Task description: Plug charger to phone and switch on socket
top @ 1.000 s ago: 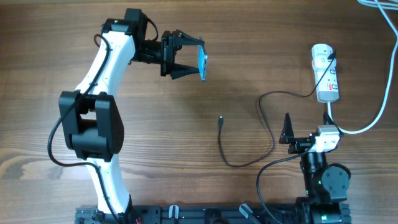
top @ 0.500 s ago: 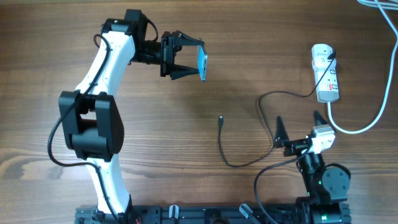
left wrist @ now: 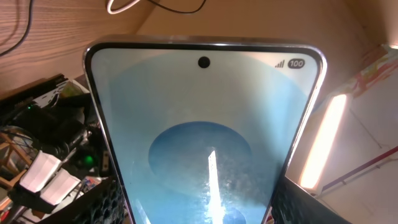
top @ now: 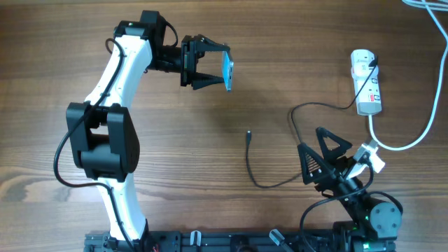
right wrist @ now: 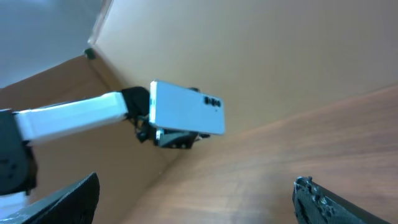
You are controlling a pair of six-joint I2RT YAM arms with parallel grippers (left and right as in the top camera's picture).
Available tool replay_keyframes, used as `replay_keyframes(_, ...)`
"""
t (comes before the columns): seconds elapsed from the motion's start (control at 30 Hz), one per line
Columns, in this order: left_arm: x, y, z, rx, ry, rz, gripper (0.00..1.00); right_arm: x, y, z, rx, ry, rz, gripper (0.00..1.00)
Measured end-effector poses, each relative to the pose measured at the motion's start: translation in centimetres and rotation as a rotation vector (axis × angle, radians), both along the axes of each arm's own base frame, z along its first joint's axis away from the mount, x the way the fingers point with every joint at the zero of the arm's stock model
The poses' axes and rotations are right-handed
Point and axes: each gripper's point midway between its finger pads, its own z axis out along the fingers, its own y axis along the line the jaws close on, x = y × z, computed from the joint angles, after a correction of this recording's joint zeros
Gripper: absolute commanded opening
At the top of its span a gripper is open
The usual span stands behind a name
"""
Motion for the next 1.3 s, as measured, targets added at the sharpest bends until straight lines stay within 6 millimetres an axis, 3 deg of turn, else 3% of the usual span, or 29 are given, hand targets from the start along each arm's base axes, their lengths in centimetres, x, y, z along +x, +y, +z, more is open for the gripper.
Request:
replay_keyframes(0.13, 0.0, 0.0, 0.0, 0.000, 0.001, 0.000, 0.68, -0.3, -0.2, 2.1, -0.104, 0.075, -0.031, 0.99)
replay_keyframes(0.27, 0.0, 0.0, 0.0, 0.000, -0.001, 0.000, 0.67, 0.5, -0.9, 6.8, -0.305, 0.238, -0.073, 1.00)
replay_keyframes(0.37, 0.0, 0.0, 0.0, -0.001, 0.000, 0.000, 0.67, 1.8, 0.6, 11.0, -0.299, 0.224, 0.021, 1.00)
replay_keyframes(0.47, 0.0, 0.0, 0.0, 0.000, 0.001, 0.000, 0.67, 2.2, 2.5, 11.8, -0.228, 0.259, 0.167, 0.99)
replay_keyframes(0.6, 0.0, 0.0, 0.0, -0.001, -0.001, 0.000, 0.67, 2.7, 5.2, 14.1, -0.203, 0.146, 0.373, 1.00)
replay_keyframes(0.73, 0.0, 0.0, 0.0, 0.000, 0.000, 0.000, 0.67, 2.7, 5.9, 14.3, -0.182, 0.243, 0.411, 0.99)
replay_keyframes(0.8, 0.0, 0.0, 0.0, 0.000, 0.000, 0.000, 0.67, 3.1, 6.1, 14.4, -0.202, 0.380, 0.386, 0.99)
replay_keyframes(0.93, 0.0, 0.0, 0.0, -0.001, 0.000, 0.000, 0.67, 4.6, 6.8, 12.8, -0.393, 0.603, 0.260, 0.99)
replay_keyframes(1.03, 0.0, 0.0, 0.0, -0.001, -0.001, 0.000, 0.67, 6.6, 8.7, 11.8, -0.569, 0.653, 0.173, 0.99)
replay_keyframes(1.13, 0.0, 0.0, 0.0, -0.001, 0.000, 0.000, 0.67, 8.5, 12.2, 10.4, -0.714, 0.663, 0.104, 0.95)
replay_keyframes(1.27, 0.0, 0.0, 0.0, 0.000, 0.000, 0.000, 0.67, 10.3, 16.5, 8.5, -0.783, 0.651, 0.053, 0.74)
replay_keyframes(1.3, 0.0, 0.0, 0.0, -0.001, 0.000, 0.000, 0.67, 10.6, 16.9, 8.1, -0.787, 0.656, 0.038, 0.74)
